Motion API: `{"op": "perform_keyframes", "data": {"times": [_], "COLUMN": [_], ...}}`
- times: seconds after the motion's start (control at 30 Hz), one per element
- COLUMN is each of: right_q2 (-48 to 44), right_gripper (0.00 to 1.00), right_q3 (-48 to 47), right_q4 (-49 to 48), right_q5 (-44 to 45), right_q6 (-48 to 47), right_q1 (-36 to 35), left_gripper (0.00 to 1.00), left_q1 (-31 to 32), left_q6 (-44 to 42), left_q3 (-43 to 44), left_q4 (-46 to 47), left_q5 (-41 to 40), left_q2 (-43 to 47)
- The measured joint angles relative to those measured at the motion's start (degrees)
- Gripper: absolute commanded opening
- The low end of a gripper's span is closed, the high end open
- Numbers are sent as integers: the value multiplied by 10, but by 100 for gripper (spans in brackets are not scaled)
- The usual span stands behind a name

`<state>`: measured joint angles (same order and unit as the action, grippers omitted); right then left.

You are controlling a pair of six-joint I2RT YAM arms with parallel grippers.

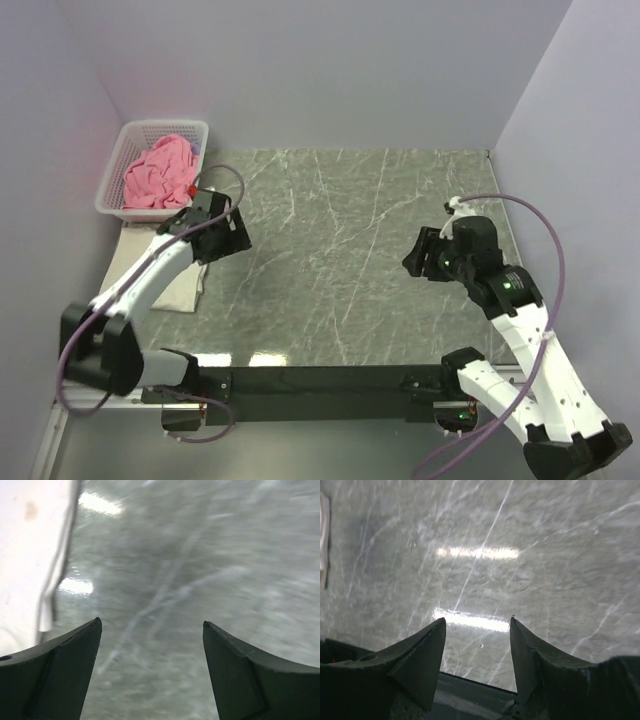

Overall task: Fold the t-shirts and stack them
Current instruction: Neatly place the folded tshirt to the corner

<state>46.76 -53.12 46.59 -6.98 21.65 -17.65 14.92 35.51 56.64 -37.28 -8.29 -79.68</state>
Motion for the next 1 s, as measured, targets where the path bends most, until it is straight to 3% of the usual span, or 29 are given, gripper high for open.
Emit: {"op": "perform_keyframes", "data": {"times": [0.23,0.37,0.6,0.77,1.0], "right_q2": [-70,-129,-308,-367,-373], "right_gripper": [63,82,89,90,92], "right_q3": [-77,-108,-76,-21,28], "right_q4": [28,25,-18,-55,-71], "right_q5": [105,149,181,195,209], "right_q6": [3,2,-11,-19,-22], "right_q1": [0,0,0,0,0], "left_gripper": [89,89,99,100,99], "left_q1": [21,21,22,22,22], "left_q6": [22,41,62,73,80], "left_q3": [6,10,22,26,35], "left_q4": [-18,-60,-149,-195,-195], "left_q5": [24,-3,-88,-153,-225], "left_q2": [238,393,626,723,795]}}
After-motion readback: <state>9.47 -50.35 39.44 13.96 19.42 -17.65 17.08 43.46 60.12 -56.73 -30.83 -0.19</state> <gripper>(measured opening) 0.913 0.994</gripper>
